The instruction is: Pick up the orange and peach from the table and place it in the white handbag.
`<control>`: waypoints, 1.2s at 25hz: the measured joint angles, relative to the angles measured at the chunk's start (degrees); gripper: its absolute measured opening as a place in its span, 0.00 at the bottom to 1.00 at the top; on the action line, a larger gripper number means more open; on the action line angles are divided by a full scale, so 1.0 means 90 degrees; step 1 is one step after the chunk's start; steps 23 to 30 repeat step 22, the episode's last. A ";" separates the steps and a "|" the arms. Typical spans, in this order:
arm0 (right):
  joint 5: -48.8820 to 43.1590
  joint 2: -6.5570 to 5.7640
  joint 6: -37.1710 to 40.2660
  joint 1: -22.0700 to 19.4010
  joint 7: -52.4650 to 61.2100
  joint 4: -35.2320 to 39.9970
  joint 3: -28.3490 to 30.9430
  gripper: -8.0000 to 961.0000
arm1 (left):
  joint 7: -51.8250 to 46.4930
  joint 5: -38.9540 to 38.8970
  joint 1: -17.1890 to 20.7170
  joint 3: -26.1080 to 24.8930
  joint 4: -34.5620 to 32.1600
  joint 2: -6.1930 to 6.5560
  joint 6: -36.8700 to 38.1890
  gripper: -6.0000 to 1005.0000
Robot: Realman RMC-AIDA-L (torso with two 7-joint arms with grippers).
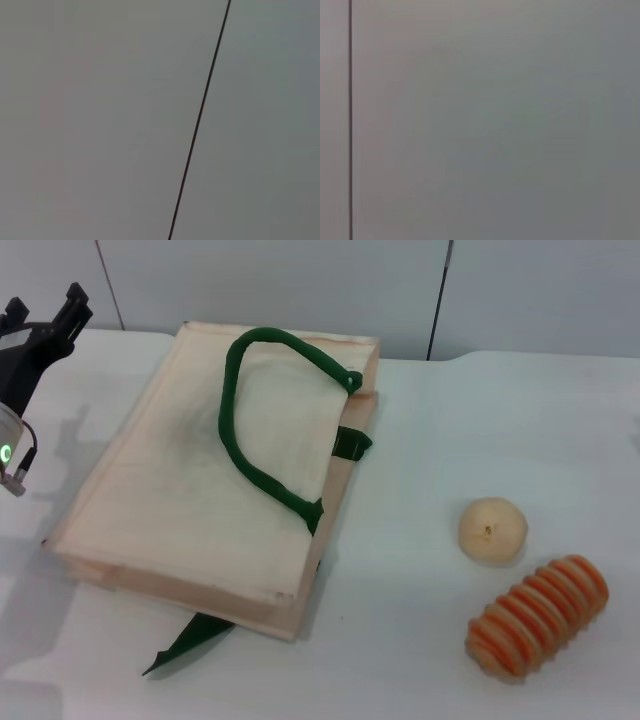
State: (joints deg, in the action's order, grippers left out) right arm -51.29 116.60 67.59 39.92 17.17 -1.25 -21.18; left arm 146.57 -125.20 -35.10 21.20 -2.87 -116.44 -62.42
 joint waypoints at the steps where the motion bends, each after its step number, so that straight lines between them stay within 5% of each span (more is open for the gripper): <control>1: 0.0001 -0.0003 0.0000 -0.0018 0.0010 0.0000 0.0000 0.91 | 0.0041 -0.0004 0.0004 0.0001 0.0001 -0.0001 -0.0004 0.89; 30: -0.0044 -0.0013 -0.0074 -0.0061 0.0023 -0.0008 -0.0047 0.91 | 0.0642 -0.0024 0.0106 -0.0004 0.0172 -0.0011 -0.0652 0.89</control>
